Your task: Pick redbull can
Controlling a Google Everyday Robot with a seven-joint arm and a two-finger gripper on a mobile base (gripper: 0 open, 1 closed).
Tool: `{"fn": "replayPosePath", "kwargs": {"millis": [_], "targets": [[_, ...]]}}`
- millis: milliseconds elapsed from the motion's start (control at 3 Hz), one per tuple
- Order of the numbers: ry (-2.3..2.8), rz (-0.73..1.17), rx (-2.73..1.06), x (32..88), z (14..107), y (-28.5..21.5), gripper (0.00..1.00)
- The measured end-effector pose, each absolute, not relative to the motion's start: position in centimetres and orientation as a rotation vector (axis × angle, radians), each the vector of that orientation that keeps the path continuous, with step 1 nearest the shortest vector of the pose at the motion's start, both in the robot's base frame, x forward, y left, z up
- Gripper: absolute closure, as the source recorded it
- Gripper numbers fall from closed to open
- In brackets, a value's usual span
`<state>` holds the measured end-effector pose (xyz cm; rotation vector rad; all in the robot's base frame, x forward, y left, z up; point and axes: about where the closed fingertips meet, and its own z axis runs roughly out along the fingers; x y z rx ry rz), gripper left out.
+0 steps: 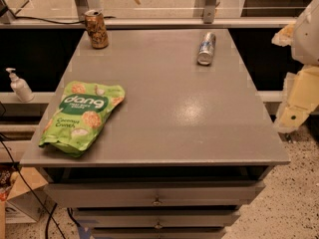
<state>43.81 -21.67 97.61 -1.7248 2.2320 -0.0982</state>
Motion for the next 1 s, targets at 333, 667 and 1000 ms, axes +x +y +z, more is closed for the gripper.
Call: {"fn": "replayPosePath", "kwargs": {"millis": [333,667,1000], "targets": [[2.232,-0.098,-1.725,43.8,97.6,-21.7,0.00],[2.204,-0.087,-1.711,44.0,97.8,-21.0,0.00],[2.149,-0.038,-1.669,45.0,97.5,-19.5,0.00]]}}
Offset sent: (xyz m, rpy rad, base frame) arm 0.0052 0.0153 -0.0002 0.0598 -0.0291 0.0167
